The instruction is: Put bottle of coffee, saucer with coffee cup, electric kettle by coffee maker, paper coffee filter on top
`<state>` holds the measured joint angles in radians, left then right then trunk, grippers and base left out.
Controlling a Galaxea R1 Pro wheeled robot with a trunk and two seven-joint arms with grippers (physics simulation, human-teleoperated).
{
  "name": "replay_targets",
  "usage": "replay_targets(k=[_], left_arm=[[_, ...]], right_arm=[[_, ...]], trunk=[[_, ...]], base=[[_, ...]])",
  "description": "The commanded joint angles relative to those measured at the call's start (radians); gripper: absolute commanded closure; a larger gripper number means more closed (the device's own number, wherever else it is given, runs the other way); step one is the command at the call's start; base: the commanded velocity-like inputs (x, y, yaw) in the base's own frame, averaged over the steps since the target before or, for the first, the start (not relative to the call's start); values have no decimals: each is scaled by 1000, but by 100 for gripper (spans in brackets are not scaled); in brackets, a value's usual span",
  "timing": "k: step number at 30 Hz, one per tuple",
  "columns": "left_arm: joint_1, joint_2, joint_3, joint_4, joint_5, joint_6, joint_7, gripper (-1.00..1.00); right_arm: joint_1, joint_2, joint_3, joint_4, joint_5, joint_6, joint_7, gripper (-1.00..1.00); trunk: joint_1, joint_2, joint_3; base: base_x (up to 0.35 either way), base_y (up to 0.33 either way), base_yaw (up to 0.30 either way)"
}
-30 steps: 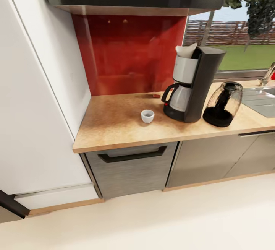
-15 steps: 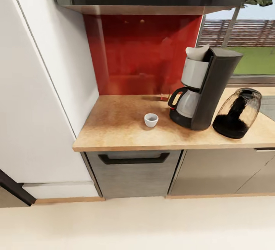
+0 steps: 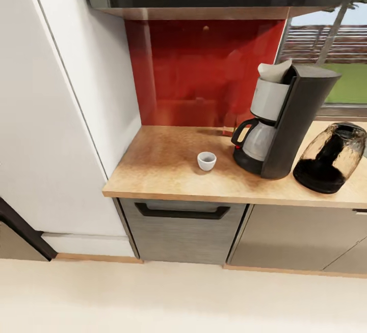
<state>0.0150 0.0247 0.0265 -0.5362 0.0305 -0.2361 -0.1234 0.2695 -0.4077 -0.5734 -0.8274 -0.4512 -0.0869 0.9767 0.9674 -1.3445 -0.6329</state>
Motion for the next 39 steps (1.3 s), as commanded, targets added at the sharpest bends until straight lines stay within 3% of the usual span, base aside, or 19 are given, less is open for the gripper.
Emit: replay_targets(k=[1,18,39], left_arm=[[0,0,3,-1,3,0,-7,-100],[0,-15,4,1,2,0,-7,-100],[0,-15,5,0,0,0,-7,-100]], right_arm=[[0,0,1,1,-4,-3,2,-100],[0,1,1,1,-4,-4,1,-100],[0,1,1,2,-4,-4,1,-100]], trunk=[[0,-1,-1],[0,-1,2],[0,-1,2]], base=[[0,-283,242],[0,-236,198],[-96,-134,-143]])
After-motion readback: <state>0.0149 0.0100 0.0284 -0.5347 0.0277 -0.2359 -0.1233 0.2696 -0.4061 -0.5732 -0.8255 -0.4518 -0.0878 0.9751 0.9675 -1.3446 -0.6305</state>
